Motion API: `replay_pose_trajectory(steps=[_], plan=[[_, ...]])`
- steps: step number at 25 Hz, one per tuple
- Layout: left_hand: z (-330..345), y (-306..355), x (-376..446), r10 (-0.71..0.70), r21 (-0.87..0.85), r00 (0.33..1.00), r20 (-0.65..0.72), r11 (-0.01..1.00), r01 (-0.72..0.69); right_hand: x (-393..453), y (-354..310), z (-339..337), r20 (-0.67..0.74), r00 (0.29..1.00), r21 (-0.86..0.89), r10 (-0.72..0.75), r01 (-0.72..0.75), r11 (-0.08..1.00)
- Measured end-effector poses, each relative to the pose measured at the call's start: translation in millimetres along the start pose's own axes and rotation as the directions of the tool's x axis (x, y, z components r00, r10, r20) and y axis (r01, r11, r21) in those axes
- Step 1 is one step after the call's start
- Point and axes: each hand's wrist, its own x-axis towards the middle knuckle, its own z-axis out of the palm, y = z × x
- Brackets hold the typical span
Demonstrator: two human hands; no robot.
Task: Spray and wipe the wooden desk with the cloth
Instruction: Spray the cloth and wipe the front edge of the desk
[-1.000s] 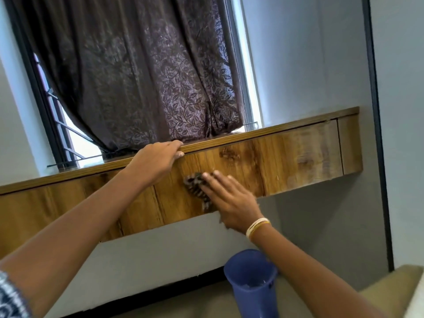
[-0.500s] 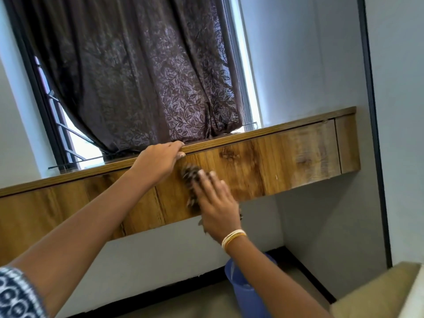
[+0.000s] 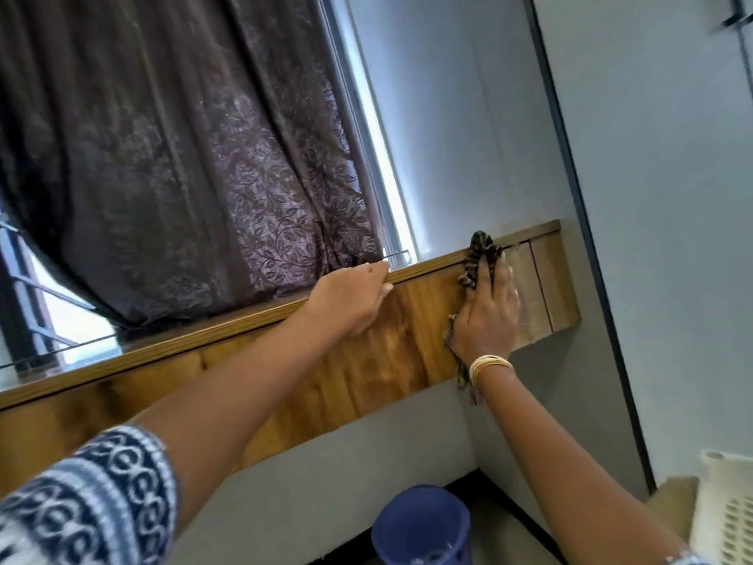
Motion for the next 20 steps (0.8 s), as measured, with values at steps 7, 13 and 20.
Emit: replay_pose_trajectory(steps=[7,13,20], plan=[[17,10,18,0.091,0.015,0.972,-0.217,0.996,-0.089,7,19,10,0.028,0.84,-0.075,-0.542,0.542,0.837],[23,14,19,0.108,0.135,0.927,-0.358,0.989,-0.064,89,79,-12,-0.065,0.998,-0.033,-0.001,-0.001,0.999],[22,16,20,0.106,0.083,0.921,-0.374,0.993,-0.08,20,22,7,-0.037,0.958,-0.019,-0.283,0.282,0.959]])
